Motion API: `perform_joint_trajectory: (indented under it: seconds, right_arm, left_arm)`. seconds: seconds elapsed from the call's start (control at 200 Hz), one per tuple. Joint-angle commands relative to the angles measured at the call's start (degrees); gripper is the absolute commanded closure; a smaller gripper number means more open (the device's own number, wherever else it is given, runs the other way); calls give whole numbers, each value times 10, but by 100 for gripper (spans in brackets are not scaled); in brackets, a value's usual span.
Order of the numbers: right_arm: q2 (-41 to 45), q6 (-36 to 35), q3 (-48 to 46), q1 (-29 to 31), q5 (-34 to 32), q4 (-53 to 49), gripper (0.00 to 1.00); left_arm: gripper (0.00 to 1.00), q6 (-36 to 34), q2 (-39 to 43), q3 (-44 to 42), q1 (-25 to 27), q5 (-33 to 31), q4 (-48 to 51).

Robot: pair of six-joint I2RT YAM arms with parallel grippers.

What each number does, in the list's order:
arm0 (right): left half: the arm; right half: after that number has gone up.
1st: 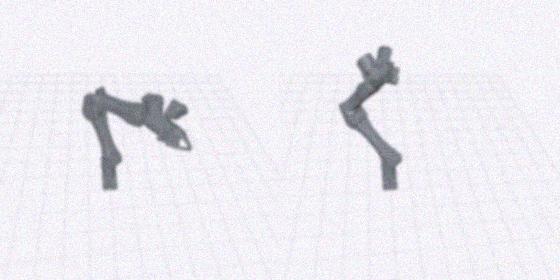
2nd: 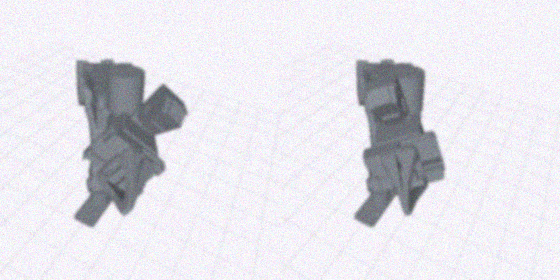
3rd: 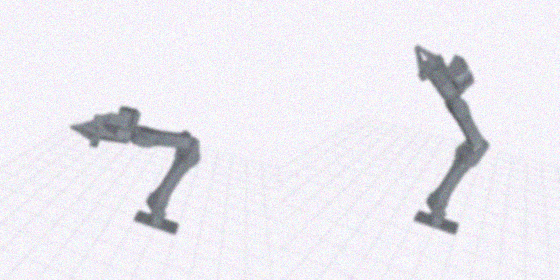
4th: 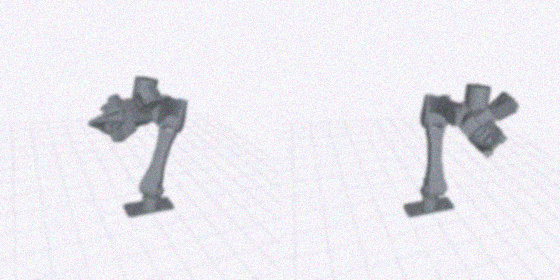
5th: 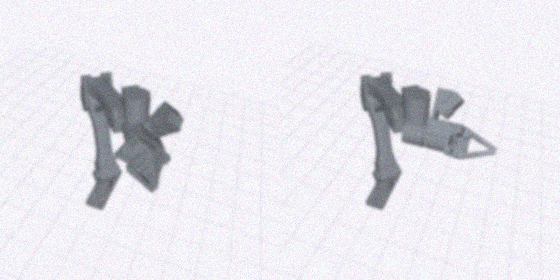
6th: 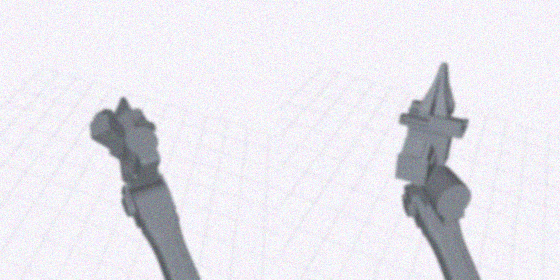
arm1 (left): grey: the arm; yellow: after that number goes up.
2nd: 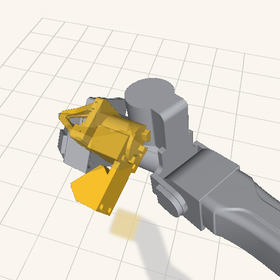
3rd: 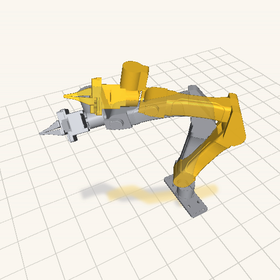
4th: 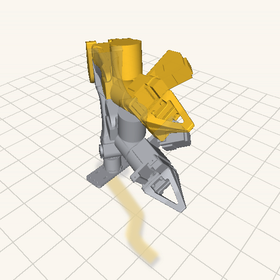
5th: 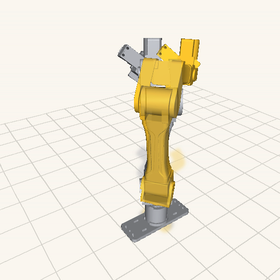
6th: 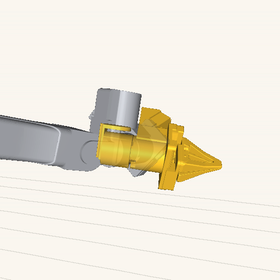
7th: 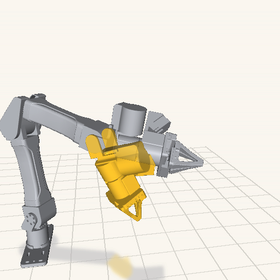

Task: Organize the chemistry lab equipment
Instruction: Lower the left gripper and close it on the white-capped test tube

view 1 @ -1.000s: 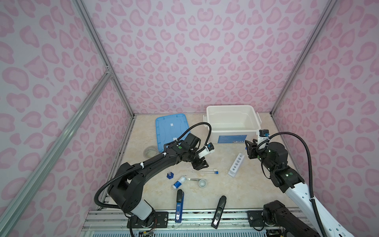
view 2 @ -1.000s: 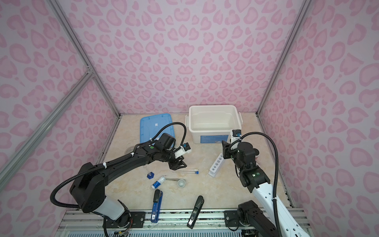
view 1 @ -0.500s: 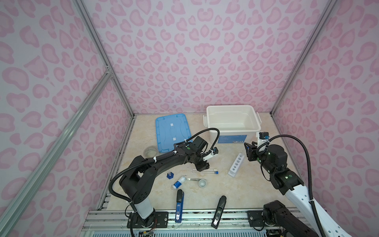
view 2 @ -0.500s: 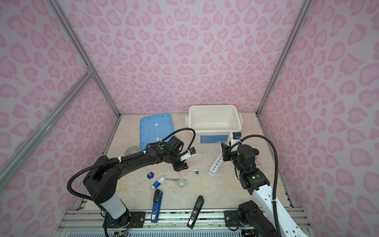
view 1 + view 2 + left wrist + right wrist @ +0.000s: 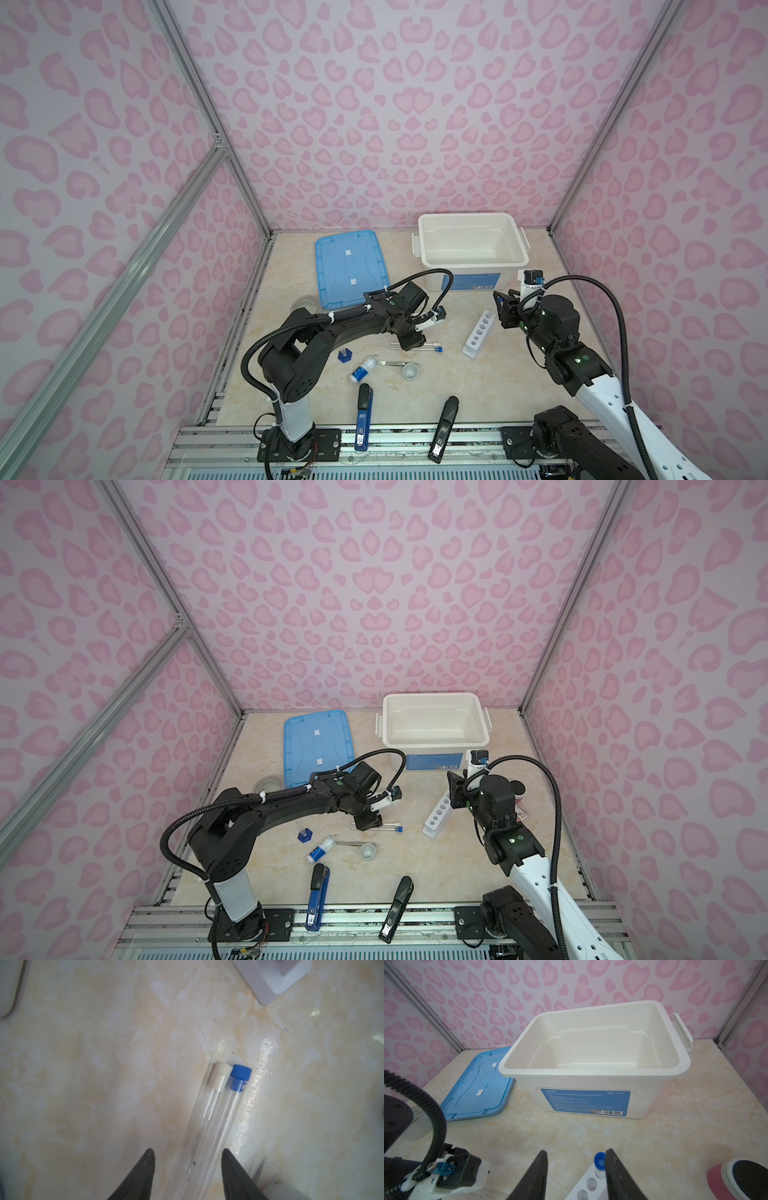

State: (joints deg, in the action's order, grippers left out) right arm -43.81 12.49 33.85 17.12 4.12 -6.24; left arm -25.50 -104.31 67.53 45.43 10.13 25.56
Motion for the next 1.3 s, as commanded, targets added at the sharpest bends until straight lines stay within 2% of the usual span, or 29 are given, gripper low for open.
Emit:
perform_joint_trajectory:
  seconds: [0.0,1.03,1.295]
  right_arm:
    - [0,5,-5,-1,3,19,55]
    - [-1,6,-12,-7,-2,22,56]
    - [0,6,-13,-10,1,26,55]
  left_arm:
    - [46,0,-8,8,-1,-5,-7]
    - [47,4,-62,30,0,-11,-2]
    - [52,-1,-70,33,-1,-17,-1]
